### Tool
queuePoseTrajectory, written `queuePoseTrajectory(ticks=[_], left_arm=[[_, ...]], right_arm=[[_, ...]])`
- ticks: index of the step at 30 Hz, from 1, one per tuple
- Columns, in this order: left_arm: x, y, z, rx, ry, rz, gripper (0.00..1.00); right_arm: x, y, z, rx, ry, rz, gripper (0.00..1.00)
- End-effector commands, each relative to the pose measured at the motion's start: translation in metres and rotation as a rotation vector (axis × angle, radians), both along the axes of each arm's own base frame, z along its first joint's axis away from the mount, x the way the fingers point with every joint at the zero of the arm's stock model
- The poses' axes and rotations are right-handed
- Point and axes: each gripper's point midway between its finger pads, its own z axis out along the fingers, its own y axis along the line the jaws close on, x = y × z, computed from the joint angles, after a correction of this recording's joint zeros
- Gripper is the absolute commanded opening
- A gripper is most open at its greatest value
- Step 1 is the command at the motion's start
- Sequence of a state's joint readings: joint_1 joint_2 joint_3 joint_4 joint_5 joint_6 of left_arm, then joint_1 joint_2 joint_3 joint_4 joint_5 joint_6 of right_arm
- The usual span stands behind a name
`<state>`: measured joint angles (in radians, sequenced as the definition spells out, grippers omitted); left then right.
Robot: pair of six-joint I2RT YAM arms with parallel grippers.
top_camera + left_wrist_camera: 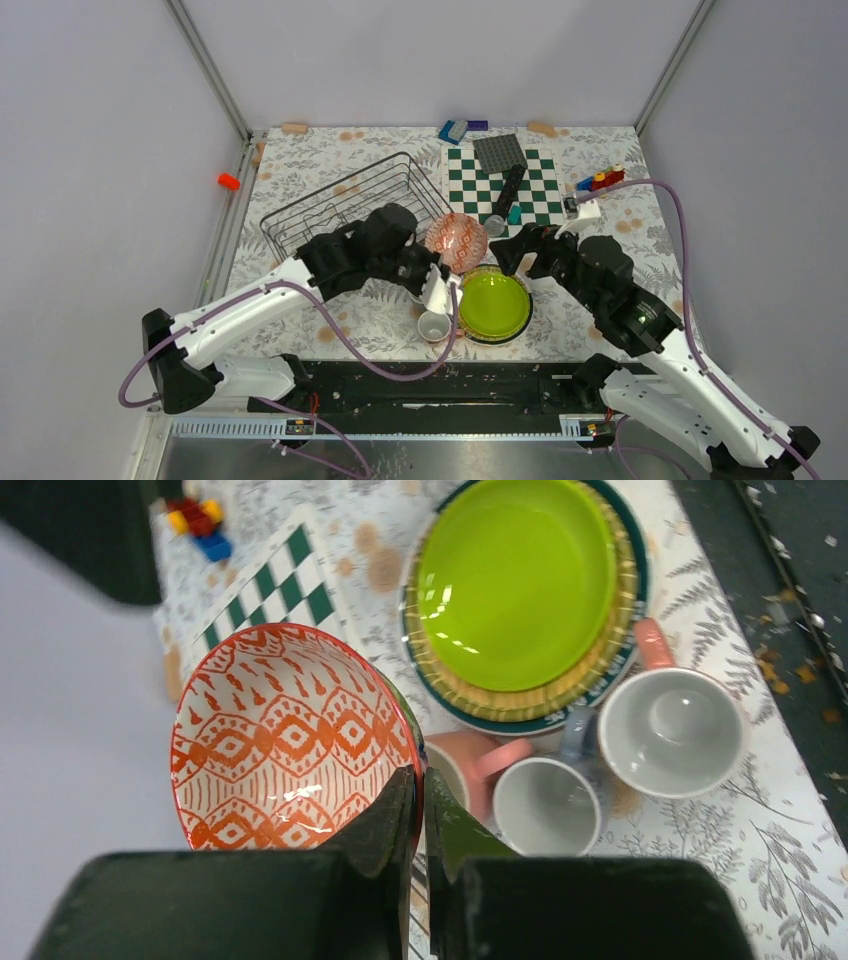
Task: Unload the mixed dishes from the dish rack
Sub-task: Pick up the bowl from the dish rack, then place the bowl at the center of the board.
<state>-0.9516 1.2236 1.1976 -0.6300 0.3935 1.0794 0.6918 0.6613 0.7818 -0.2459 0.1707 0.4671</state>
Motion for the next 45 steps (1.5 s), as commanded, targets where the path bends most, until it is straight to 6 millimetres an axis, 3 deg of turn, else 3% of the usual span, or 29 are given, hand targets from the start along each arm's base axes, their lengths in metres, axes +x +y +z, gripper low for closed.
queuePoseTrajectory(ticks=[1, 9, 12, 16, 21, 22, 23, 24, 25, 30, 34, 37, 41, 45], left_arm=[[-0.010, -0.016, 0.015, 0.027, -0.147, -0.128, 0.00], [-0.022, -0.029, 0.010, 0.065, -0.187, -0.198, 0.00], [-0.025, -0.034, 0.008, 0.068, -0.178, -0.207, 0.00], [-0.028, -0.039, 0.003, 0.080, -0.172, -0.218, 0.00], [-0.029, -0.044, 0.004, 0.068, -0.162, -0.224, 0.01], [-0.029, -0.046, 0.006, 0.058, -0.161, -0.216, 0.23], [-0.027, -0.047, 0.007, 0.048, -0.164, -0.205, 0.57], [-0.024, -0.049, 0.009, 0.038, -0.166, -0.191, 0.85], [-0.023, -0.051, 0.011, 0.021, -0.165, -0.177, 0.97], [-0.014, -0.066, 0.032, -0.135, -0.158, -0.091, 0.99], [-0.002, -0.078, 0.069, -0.357, -0.117, 0.050, 0.99], [0.022, -0.078, 0.107, -0.583, -0.045, 0.265, 0.99], [0.073, -0.042, 0.140, -0.886, 0.082, 0.722, 0.99], [0.109, 0.018, 0.120, -1.040, 0.111, 1.147, 0.99]], right_arm=[[-0.015, 0.021, -0.004, -0.002, 0.109, 0.131, 0.99], [-0.010, 0.029, -0.040, -0.087, 0.238, 0.142, 0.83], [-0.007, 0.030, -0.050, -0.115, 0.261, 0.139, 0.71], [0.002, 0.024, -0.056, -0.117, 0.248, 0.078, 0.36], [0.005, 0.014, -0.058, -0.115, 0.226, 0.025, 0.06], [0.005, 0.012, -0.059, -0.115, 0.225, 0.008, 0.00], [0.006, 0.008, -0.061, -0.117, 0.224, -0.013, 0.00], [0.007, 0.003, -0.062, -0.122, 0.223, -0.040, 0.00], [0.007, -0.004, -0.064, -0.130, 0.224, -0.072, 0.00], [0.010, -0.049, -0.072, -0.142, 0.183, -0.292, 0.00], [0.011, -0.088, -0.085, -0.192, 0.169, -0.461, 0.00], [0.010, -0.112, -0.098, -0.216, 0.207, -0.561, 0.00], [0.014, -0.143, -0.117, -0.187, 0.259, -0.734, 0.00], [0.014, -0.160, -0.134, -0.120, 0.281, -0.847, 0.00]])
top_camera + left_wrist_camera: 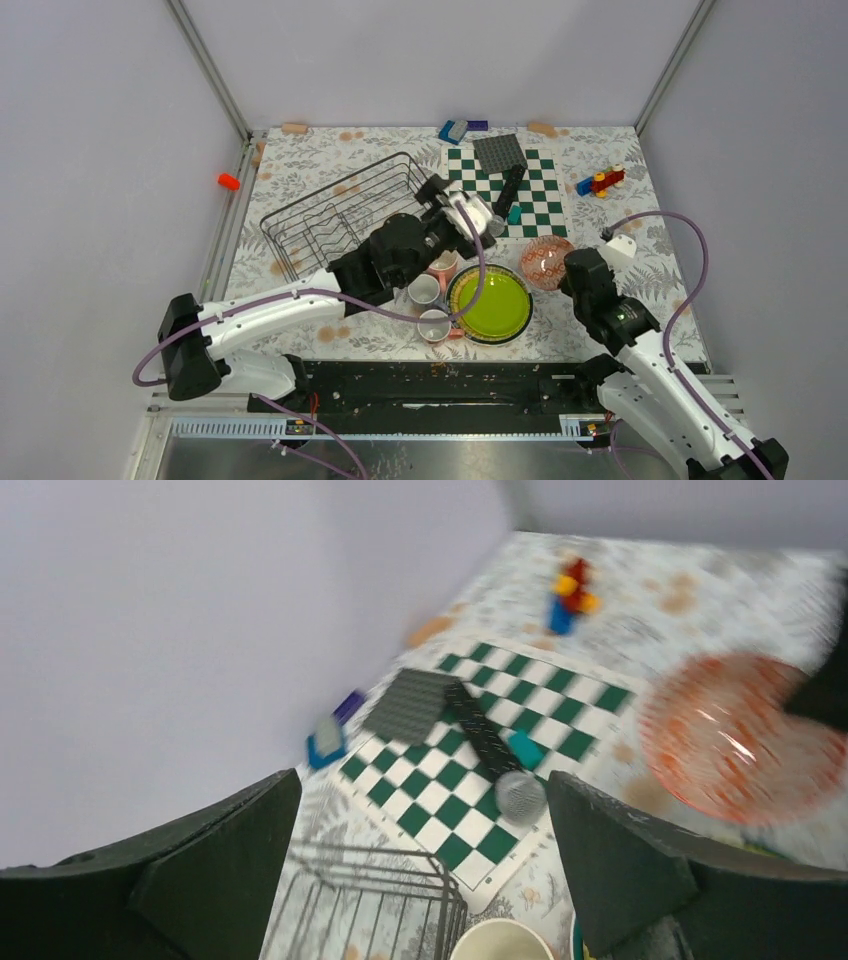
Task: Unload the mixed dishes from the dish rack
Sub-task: Place the bowl at the center of the board.
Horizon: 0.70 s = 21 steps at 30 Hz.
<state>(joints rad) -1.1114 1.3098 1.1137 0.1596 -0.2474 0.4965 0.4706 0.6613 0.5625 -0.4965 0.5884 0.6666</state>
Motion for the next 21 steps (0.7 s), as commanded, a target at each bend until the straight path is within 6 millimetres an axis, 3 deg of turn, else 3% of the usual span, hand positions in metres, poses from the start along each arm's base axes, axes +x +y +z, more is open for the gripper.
queuePoseTrajectory(ticks=[1, 7, 12, 15, 21], left_arm=[[0.046, 0.083, 0.024, -0.448, 0.116, 0.544, 0.99], [0.060, 0.147, -0.035, -0.554, 0.324, 0.785, 0.99], [0.051, 0.199, -0.061, -0.694, 0.401, 0.885, 0.99], [0.043, 0.220, -0.073, -0.748, 0.398, 0.898, 0.99], [0.028, 0.247, -0.097, -0.767, 0.408, 0.947, 0.99]], right_arm=[[0.006, -0.026, 0.000, 0.061, -0.081, -0.202, 0.00], [-0.009, -0.049, -0.025, 0.092, -0.041, -0.365, 0.00], [-0.030, -0.061, -0.034, 0.113, -0.031, -0.444, 0.00], [-0.041, -0.061, -0.040, 0.144, -0.028, -0.442, 0.07], [-0.077, -0.071, -0.050, 0.136, 0.052, -0.484, 0.08]])
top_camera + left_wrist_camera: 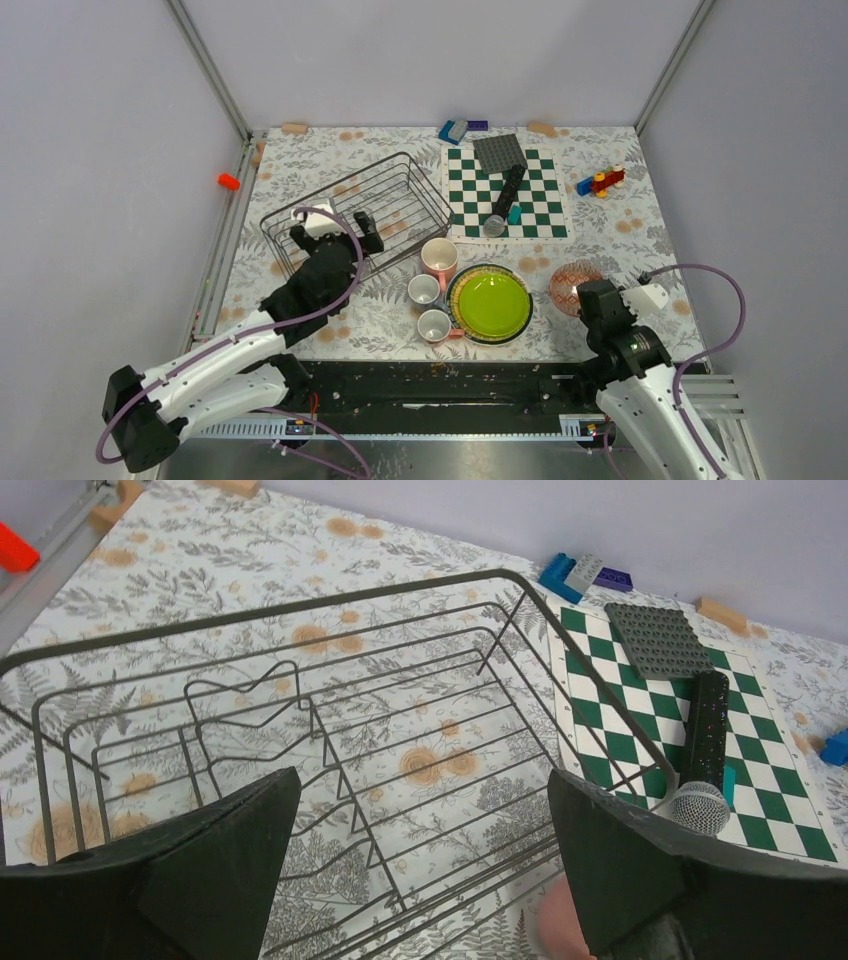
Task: Unload the mixed dishes from the dish rack
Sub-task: Place the bowl at the center of the board.
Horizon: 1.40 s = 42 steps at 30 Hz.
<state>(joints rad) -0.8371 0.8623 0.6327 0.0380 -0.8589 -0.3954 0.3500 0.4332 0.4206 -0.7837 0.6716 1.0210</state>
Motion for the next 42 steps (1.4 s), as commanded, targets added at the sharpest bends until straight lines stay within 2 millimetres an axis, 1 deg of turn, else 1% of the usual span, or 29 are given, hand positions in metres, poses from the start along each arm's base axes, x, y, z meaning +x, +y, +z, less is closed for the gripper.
queuePoseTrajectory(ticks=[1, 6, 8, 10, 13, 14, 16, 22, 25, 28, 29, 30, 32, 35, 39, 41, 42], left_arm=[[-0.007, 0.015, -0.004, -0.084, -0.011, 0.054, 0.99], [-0.018, 0.024, -0.007, -0.103, -0.014, 0.052, 0.99], [-0.021, 0.027, -0.007, -0.118, -0.023, 0.050, 0.99], [-0.023, 0.031, -0.009, -0.132, -0.031, 0.058, 0.99], [-0.025, 0.038, -0.013, -0.140, -0.043, 0.085, 0.99], [-0.025, 0.040, -0.013, -0.143, -0.045, 0.095, 0.99], [-0.026, 0.042, -0.013, -0.150, -0.051, 0.101, 0.99], [-0.030, 0.053, -0.016, -0.166, -0.063, 0.144, 0.99], [-0.031, 0.055, -0.016, -0.169, -0.068, 0.152, 0.99], [-0.031, 0.057, -0.017, -0.168, -0.068, 0.158, 0.99], [-0.031, 0.057, -0.017, -0.166, -0.068, 0.160, 0.99], [-0.031, 0.057, -0.018, -0.167, -0.067, 0.162, 0.99], [-0.031, 0.058, -0.017, -0.166, -0.067, 0.163, 0.99], [-0.031, 0.058, -0.017, -0.165, -0.067, 0.165, 0.99], [-0.031, 0.059, -0.016, -0.164, -0.066, 0.169, 0.99], [-0.032, 0.059, -0.016, -0.165, -0.065, 0.169, 0.99], [-0.032, 0.059, -0.016, -0.167, -0.064, 0.167, 0.99]], right_arm=[[-0.022, -0.015, 0.000, 0.009, 0.009, -0.100, 0.08], [-0.030, -0.008, -0.015, 0.053, 0.048, -0.088, 0.09], [-0.030, -0.005, -0.016, 0.071, 0.059, -0.078, 0.12], [-0.033, -0.001, -0.021, 0.108, 0.067, -0.099, 0.15], [-0.034, 0.010, -0.030, 0.170, 0.084, -0.083, 0.13], [-0.034, 0.010, -0.031, 0.172, 0.088, -0.080, 0.13], [-0.034, 0.009, -0.032, 0.153, 0.097, -0.074, 0.18], [-0.032, 0.011, -0.040, 0.166, 0.111, -0.091, 0.19], [-0.030, 0.012, -0.042, 0.171, 0.110, -0.093, 0.24], [-0.030, 0.011, -0.041, 0.160, 0.115, -0.094, 0.24], [-0.031, 0.010, -0.041, 0.158, 0.118, -0.095, 0.27], [-0.031, 0.010, -0.041, 0.157, 0.116, -0.095, 0.31], [-0.031, 0.010, -0.038, 0.152, 0.114, -0.089, 0.43], [-0.031, 0.006, -0.030, 0.133, 0.099, -0.086, 0.59], [-0.027, 0.004, -0.015, 0.115, 0.057, -0.067, 0.87], [-0.025, 0.002, -0.007, 0.105, 0.034, -0.054, 0.96], [-0.025, 0.001, -0.002, 0.100, 0.022, -0.053, 0.99]])
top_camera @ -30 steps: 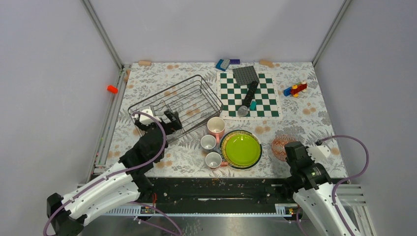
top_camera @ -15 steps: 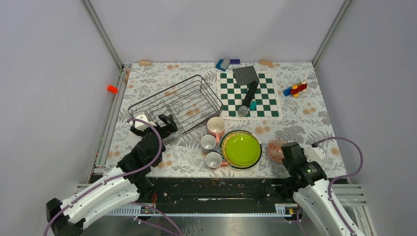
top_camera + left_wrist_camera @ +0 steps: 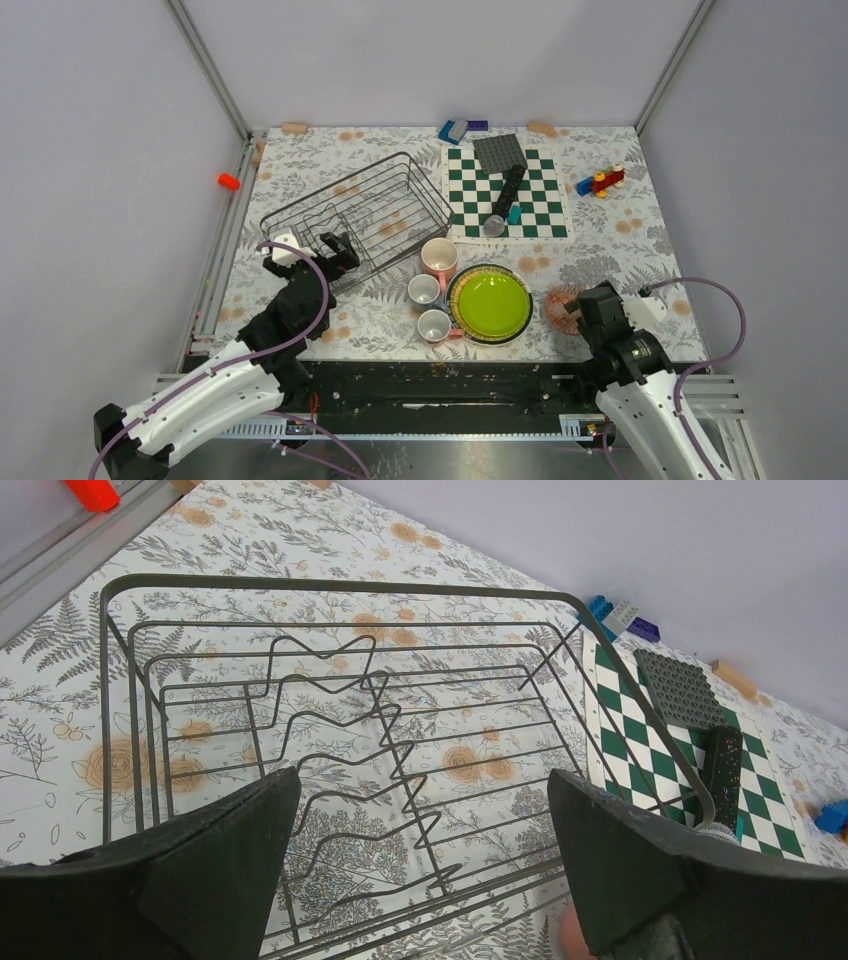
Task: Unload the mixed dishes from the dish rack
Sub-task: Place the bowl at the center of the board, then reset both arms
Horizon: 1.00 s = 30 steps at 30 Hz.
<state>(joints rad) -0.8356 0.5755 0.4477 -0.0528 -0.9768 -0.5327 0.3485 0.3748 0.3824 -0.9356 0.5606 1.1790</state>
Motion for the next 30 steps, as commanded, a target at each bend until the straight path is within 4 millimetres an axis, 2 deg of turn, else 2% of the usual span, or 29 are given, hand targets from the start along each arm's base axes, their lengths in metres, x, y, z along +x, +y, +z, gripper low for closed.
queuePoseTrajectory(ticks=[1, 5, 12, 15, 18, 22, 25, 30], left_arm=[[0.000, 0.006, 0.008, -0.035, -0.028, 0.036, 0.99], [0.000, 0.004, 0.010, -0.031, -0.023, 0.024, 0.99], [0.001, -0.001, 0.010, -0.029, -0.005, 0.009, 0.99], [0.002, -0.003, 0.011, -0.027, 0.003, 0.004, 0.99], [0.002, -0.003, 0.011, -0.020, 0.013, 0.003, 0.99], [0.002, -0.008, 0.009, -0.017, 0.023, -0.022, 0.99], [0.002, -0.012, 0.011, -0.009, 0.028, -0.047, 0.99], [0.003, -0.013, 0.009, 0.006, 0.038, -0.053, 0.99]], right_arm=[[0.006, -0.011, 0.033, -0.051, -0.083, -0.012, 0.99], [0.007, -0.021, 0.060, -0.110, -0.145, -0.003, 1.00], [0.032, -0.018, 0.111, -0.184, -0.319, 0.100, 1.00], [0.035, -0.018, 0.127, -0.199, -0.348, 0.119, 1.00], [0.031, -0.019, 0.134, -0.221, -0.328, 0.146, 1.00], [0.021, -0.031, 0.145, -0.239, -0.353, 0.082, 0.99], [0.027, -0.022, 0.159, -0.229, -0.427, 0.143, 0.99], [0.034, -0.015, 0.163, -0.208, -0.464, 0.172, 0.99]])
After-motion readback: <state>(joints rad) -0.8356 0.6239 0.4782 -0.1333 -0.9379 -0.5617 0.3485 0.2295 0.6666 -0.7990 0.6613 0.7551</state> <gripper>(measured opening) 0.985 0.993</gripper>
